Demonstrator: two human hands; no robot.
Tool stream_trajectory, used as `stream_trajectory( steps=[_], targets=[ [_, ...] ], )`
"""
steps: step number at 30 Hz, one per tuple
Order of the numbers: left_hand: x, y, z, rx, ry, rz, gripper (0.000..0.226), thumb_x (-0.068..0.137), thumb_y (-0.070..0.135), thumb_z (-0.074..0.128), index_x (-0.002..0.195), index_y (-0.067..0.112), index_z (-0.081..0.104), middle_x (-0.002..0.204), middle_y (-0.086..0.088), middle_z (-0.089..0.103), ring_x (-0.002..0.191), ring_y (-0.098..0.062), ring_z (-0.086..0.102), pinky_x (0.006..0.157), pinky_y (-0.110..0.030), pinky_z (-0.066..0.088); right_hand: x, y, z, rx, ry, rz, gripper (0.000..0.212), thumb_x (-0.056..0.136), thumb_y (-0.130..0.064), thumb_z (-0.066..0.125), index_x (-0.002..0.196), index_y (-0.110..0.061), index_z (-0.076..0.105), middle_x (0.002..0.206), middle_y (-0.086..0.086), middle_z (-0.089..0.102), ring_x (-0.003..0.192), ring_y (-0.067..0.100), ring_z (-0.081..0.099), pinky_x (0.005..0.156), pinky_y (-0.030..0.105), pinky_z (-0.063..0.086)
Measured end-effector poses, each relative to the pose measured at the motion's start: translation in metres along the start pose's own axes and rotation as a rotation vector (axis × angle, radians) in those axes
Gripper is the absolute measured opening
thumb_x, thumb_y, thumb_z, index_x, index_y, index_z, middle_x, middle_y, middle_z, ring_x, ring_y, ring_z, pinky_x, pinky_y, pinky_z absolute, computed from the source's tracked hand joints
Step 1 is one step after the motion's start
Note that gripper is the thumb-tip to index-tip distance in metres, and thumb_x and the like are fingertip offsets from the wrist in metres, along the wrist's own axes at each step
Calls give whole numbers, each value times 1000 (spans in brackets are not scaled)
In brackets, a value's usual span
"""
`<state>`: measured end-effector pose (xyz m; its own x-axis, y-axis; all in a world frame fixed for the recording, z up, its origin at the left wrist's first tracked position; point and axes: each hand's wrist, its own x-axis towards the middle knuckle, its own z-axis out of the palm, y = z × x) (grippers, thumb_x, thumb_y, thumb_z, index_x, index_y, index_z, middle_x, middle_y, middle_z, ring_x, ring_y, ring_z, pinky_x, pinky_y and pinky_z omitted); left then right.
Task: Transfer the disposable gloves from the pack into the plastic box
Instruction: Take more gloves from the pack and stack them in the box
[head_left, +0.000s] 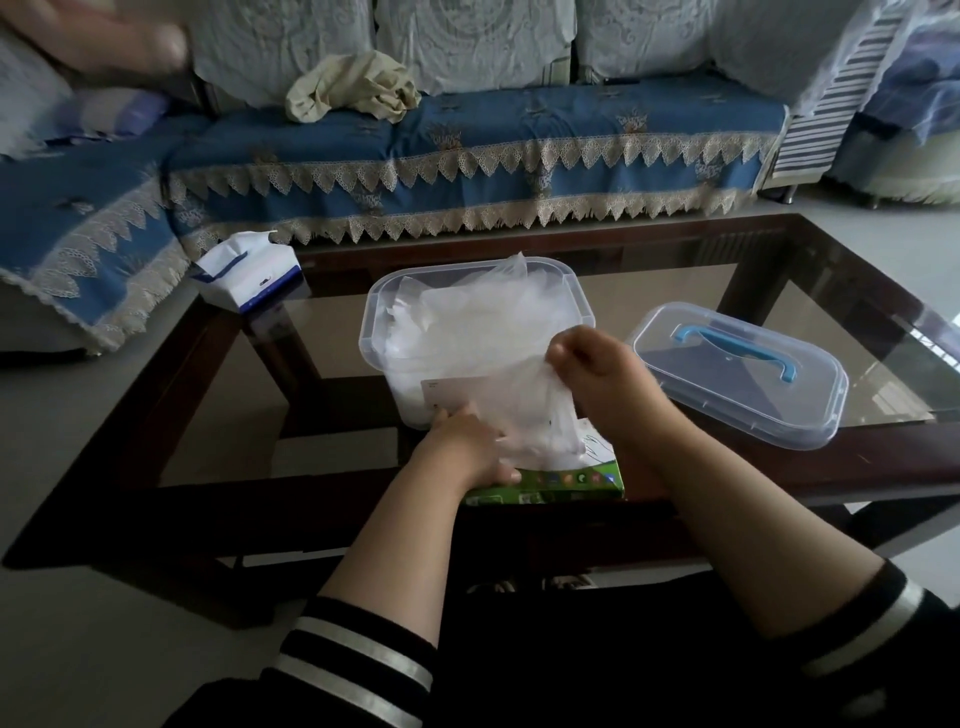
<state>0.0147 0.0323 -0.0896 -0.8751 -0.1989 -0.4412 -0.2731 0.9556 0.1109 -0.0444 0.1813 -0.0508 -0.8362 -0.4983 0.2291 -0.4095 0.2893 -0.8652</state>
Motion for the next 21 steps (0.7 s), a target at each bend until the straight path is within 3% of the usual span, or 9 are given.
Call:
stream_trajectory(
  steps=[2, 4, 8, 11, 12, 14, 16, 19, 21],
  targets=[
    [0, -4, 2, -57, 54, 14, 67, 84, 52, 65, 142, 25, 46, 148, -4, 43, 137, -31, 32, 114, -43, 25, -5, -9, -8, 176, 127, -54, 17, 93, -15, 58, 80, -26, 58, 80, -10, 60, 77, 14, 57, 74, 38, 51],
    [-11, -3, -3, -111, 113, 0, 66, 83, 48, 69, 141, 24, 48, 141, -6, 48, 130, -29, 42, 107, -40, 38, -10, -19, -15, 205, 262, -179, 20, 92, -10, 60, 81, -27, 57, 89, 0, 60, 82, 8, 57, 76, 28, 53],
    [-44, -2, -29, -327, 375, -16, 14, 95, 32, 57, 103, 23, 65, 105, 1, 65, 90, -13, 61, 73, -30, 48, -14, -28, -23, 282, 484, -328, 18, 89, -15, 63, 83, -31, 59, 97, -4, 53, 90, 0, 53, 82, 23, 49],
    [-67, 0, -53, -655, 918, 19, 41, 99, 52, 37, 95, 21, 65, 81, 13, 67, 78, -8, 65, 67, -25, 51, -13, -27, -24, 200, 571, -401, 6, 86, -23, 63, 86, -29, 64, 98, -7, 51, 93, 6, 52, 83, 24, 48],
    [-75, 1, -63, -844, 986, 108, 56, 91, 65, 28, 98, 23, 64, 78, 16, 67, 80, -3, 66, 70, -18, 50, -12, -27, -23, 142, 595, -429, 4, 86, -22, 63, 90, -24, 65, 97, -4, 51, 93, 6, 51, 83, 21, 47],
    [-86, 6, -82, -1108, 873, 343, 80, 71, 84, 15, 108, 27, 58, 83, 17, 72, 87, 2, 67, 80, -14, 49, -10, -27, -21, 18, 632, -493, 10, 85, -18, 65, 91, -10, 68, 97, 3, 51, 93, 3, 49, 81, 15, 43],
    [-89, 12, -94, -1104, 746, 446, 84, 66, 86, 24, 122, 30, 49, 92, 10, 74, 94, -2, 68, 84, -14, 50, -8, -25, -18, -85, 640, -544, 10, 85, -15, 68, 87, -5, 69, 97, 5, 52, 93, 13, 52, 79, 27, 47],
    [-86, 20, -104, -848, 796, 477, 50, 89, 44, 61, 133, 31, 41, 92, 5, 72, 85, -4, 66, 71, -6, 48, -7, -23, -11, -243, 673, -611, 8, 87, -19, 68, 91, -12, 66, 99, 9, 56, 95, 23, 51, 76, 42, 48],
    [-75, 24, -111, -771, 834, 516, 39, 93, 9, 61, 125, 28, 50, 92, 8, 70, 81, -4, 65, 68, -12, 51, -5, -24, -8, -351, 720, -666, 14, 89, -23, 67, 99, -20, 59, 105, 11, 57, 99, 24, 47, 82, 37, 44]
  ],
)
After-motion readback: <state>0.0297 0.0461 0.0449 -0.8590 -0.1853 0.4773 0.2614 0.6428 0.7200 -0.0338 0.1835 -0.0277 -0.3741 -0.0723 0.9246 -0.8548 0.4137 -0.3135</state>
